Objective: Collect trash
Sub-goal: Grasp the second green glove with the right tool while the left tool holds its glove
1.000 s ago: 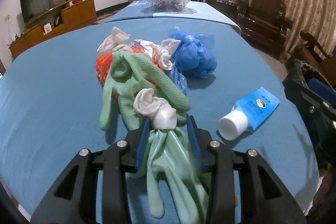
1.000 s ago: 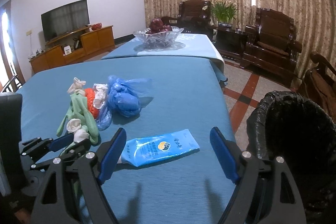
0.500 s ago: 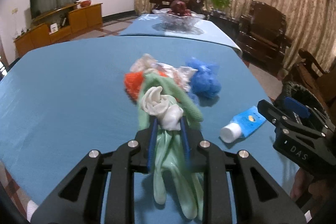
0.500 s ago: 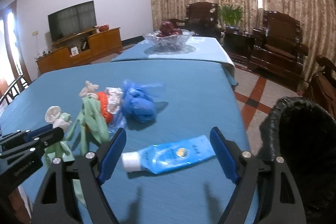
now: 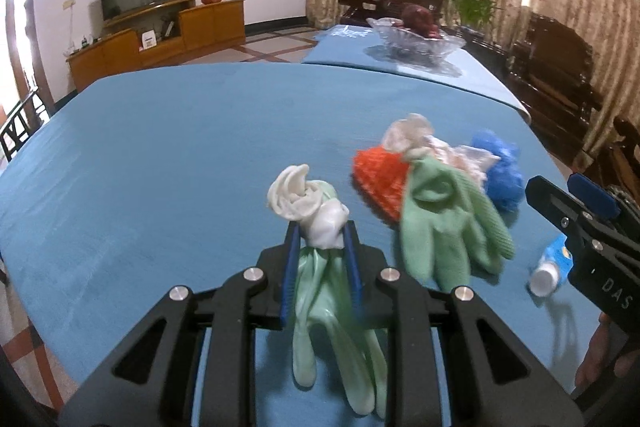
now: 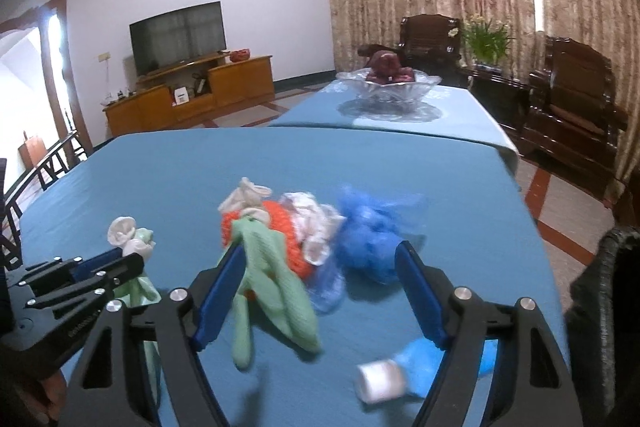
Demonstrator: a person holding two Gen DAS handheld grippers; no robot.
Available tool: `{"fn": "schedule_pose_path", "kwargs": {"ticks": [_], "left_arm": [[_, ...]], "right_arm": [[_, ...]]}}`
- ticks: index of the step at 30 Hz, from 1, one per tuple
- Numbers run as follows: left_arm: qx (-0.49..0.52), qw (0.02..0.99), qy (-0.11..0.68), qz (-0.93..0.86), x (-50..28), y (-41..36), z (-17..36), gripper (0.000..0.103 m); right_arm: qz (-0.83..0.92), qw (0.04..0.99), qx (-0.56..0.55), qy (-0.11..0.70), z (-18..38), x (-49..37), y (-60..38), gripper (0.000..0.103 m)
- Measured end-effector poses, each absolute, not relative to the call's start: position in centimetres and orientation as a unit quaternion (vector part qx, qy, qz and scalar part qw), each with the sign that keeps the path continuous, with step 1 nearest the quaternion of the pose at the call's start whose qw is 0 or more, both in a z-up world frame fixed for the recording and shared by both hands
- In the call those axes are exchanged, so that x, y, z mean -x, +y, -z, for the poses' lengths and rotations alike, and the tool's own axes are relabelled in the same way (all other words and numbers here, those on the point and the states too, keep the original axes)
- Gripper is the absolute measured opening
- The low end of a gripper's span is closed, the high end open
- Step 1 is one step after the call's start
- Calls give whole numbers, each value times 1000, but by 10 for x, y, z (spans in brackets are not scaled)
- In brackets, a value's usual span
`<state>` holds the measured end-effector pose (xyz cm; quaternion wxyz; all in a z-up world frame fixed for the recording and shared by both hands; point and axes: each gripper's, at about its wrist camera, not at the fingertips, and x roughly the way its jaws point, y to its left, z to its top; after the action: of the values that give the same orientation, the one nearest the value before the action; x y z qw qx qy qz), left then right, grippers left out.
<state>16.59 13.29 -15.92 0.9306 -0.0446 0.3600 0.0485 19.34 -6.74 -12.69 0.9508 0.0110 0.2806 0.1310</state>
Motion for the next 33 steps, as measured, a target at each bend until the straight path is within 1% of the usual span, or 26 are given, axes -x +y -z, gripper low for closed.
{"fn": "schedule_pose_path", "kwargs": {"ticks": [4, 6, 10, 11, 12, 14, 17, 18, 21, 33], "left_arm": [[48, 929, 364, -47, -173, 145, 165, 21], [51, 928, 366, -45, -174, 150, 168, 21], [59, 927, 366, -48, -173, 159, 172, 21], [60, 927, 366, -48, -174, 160, 172, 21], [60, 927, 366, -48, -175, 160, 172, 21], [59, 928, 365, -47, -176, 161, 172, 21], [58, 929, 363, -45, -178, 159, 171, 21], [58, 929, 364, -44, -177, 157, 172, 21], [59, 930, 361, -42, -175, 155, 168, 21], [51, 941, 332, -27, -161, 141, 130, 21]], "right_arm": [[-139, 946, 1, 293, 134, -207, -43, 75], [-144, 942, 8, 303, 139, -215, -34, 69], [-153, 934, 13, 322, 150, -228, -19, 62], [-153, 932, 16, 329, 153, -232, -15, 56], [-155, 930, 18, 333, 156, -234, -14, 46], [-159, 924, 25, 346, 163, -237, -11, 33], [-170, 924, 25, 343, 162, -232, -11, 18], [-172, 924, 28, 341, 161, -229, -12, 15], [-178, 925, 26, 335, 155, -222, -13, 12], [-183, 940, -11, 289, 100, -192, -47, 12]]}}
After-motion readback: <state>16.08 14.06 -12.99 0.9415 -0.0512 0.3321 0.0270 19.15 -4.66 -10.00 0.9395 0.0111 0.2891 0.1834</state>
